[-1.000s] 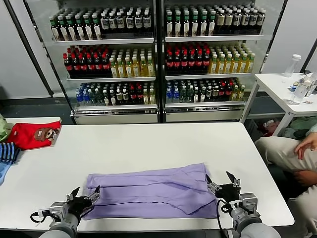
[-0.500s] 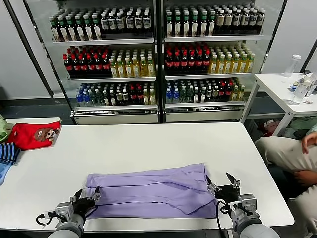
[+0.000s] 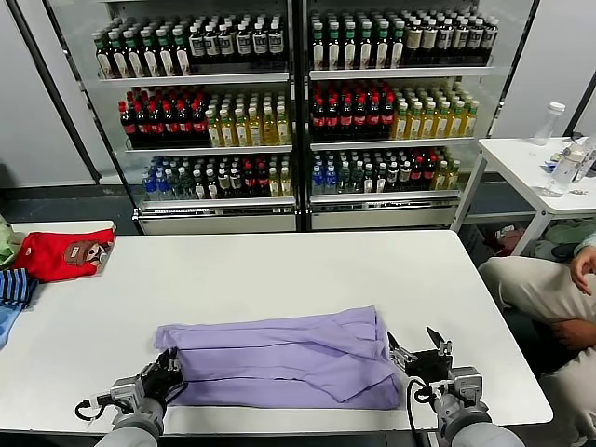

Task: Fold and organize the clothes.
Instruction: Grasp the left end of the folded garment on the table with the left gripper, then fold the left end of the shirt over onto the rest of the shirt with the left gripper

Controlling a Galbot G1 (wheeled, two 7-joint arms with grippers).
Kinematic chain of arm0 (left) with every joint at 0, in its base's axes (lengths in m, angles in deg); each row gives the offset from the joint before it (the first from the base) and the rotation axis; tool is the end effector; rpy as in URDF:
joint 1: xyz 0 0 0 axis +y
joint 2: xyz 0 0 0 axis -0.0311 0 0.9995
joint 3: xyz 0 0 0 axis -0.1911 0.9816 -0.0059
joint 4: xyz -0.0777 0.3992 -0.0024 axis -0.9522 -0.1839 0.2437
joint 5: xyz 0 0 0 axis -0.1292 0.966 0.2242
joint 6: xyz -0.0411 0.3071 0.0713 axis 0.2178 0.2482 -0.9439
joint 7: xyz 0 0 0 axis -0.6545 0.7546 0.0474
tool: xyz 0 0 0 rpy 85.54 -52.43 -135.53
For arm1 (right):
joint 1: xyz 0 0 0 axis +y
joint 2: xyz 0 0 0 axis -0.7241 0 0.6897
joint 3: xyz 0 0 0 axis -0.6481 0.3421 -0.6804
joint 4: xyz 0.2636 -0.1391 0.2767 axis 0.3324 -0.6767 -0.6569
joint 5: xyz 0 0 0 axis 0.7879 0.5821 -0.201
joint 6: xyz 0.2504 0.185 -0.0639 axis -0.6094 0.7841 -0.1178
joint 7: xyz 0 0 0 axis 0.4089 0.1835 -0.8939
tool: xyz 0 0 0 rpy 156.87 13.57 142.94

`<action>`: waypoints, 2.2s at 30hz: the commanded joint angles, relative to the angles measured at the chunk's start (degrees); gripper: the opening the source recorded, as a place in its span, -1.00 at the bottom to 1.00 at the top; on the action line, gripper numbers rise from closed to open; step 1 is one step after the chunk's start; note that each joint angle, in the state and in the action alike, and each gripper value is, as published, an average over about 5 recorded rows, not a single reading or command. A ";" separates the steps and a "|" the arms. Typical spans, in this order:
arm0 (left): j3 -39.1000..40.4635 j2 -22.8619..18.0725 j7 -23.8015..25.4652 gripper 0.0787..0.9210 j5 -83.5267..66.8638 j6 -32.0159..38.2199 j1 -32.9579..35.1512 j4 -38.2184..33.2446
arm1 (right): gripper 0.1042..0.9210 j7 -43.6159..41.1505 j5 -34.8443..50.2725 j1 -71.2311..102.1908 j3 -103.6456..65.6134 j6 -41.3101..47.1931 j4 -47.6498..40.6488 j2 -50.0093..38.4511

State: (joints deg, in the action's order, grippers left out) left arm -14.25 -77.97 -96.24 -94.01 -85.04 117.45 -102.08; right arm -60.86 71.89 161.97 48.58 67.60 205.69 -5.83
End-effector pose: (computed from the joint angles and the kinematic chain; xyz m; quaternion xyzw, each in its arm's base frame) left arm 0.1496 0.0977 -0.3494 0.0855 -0.9523 0.0209 0.2920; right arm 0.1420 -0.0775 -0.2986 0.0525 -0.9759 0.0420 0.2077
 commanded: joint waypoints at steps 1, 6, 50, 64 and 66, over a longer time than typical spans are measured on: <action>-1.81 0.38 -0.29 -0.87 7.82 0.08 -0.06 0.43 | 0.76 -0.01 -0.25 0.05 0.04 -0.02 0.01 0.05; -7.99 2.04 1.16 -0.97 16.43 -1.03 0.94 -1.17 | 0.76 -0.05 -0.49 0.01 0.00 0.00 0.10 0.05; 18.20 -12.13 10.36 -0.97 13.54 -3.90 -8.10 -8.20 | 0.76 -0.05 -1.19 0.54 -1.07 -0.12 1.34 0.04; 13.03 -10.04 17.59 -0.31 19.72 3.96 -8.51 -10.21 | 0.76 -0.27 -1.23 -0.29 -0.86 -0.24 1.61 0.07; 8.23 -8.30 18.05 -0.17 20.91 4.76 -5.96 -12.96 | 0.76 -0.32 -1.07 -0.44 -1.04 -0.40 1.68 -0.13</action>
State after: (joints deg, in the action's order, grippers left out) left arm 1.33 -89.06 -82.31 -78.64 -85.53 108.39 -109.43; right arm -61.14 70.70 161.66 47.69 67.32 207.30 -5.92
